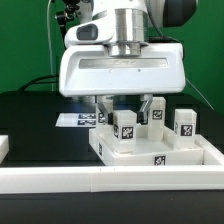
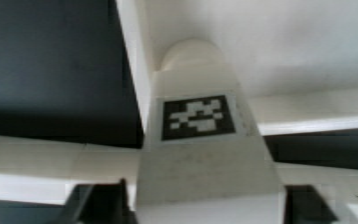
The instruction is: Assemble square table
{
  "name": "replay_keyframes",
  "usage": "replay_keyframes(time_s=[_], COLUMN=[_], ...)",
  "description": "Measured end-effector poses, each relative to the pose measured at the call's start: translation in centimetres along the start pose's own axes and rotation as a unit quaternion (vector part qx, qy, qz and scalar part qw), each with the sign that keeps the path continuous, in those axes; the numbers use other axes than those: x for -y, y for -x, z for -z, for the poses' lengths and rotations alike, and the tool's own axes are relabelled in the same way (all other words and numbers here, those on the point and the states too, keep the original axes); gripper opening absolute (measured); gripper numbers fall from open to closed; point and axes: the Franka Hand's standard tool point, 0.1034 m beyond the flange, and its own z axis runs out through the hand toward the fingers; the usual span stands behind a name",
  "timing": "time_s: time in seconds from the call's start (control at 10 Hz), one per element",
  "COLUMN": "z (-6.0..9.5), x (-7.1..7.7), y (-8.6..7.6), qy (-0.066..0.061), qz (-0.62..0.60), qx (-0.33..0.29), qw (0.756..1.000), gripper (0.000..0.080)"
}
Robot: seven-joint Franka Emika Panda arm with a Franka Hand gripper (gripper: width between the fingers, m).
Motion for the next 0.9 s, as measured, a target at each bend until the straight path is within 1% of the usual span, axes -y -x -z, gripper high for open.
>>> replay_keyframes(time_s=[0.3, 0.4, 0.6, 0.7, 0.8, 0.9], z=[-0.01, -0.03, -0.03, 0.02, 0.03, 0.02], x=[0.01, 0.07, 0.03, -0.15, -0.21, -0.38], y=[0.01, 0.03, 0.04, 0.06, 0.06, 0.12], qy=[-0.001, -0.002, -0.002, 0.001, 0.004, 0.007], qz=[-0.03, -0.085, -0.145, -0.253, -0.298, -0.359], qx=[0.0, 0.0, 0.0, -0.001, -0.002, -0.003], qw=[1.0, 0.996, 0.989, 0.967, 0.955, 0.933], gripper=[0.0288, 0.0288, 0.0288, 0.029, 0.029, 0.029])
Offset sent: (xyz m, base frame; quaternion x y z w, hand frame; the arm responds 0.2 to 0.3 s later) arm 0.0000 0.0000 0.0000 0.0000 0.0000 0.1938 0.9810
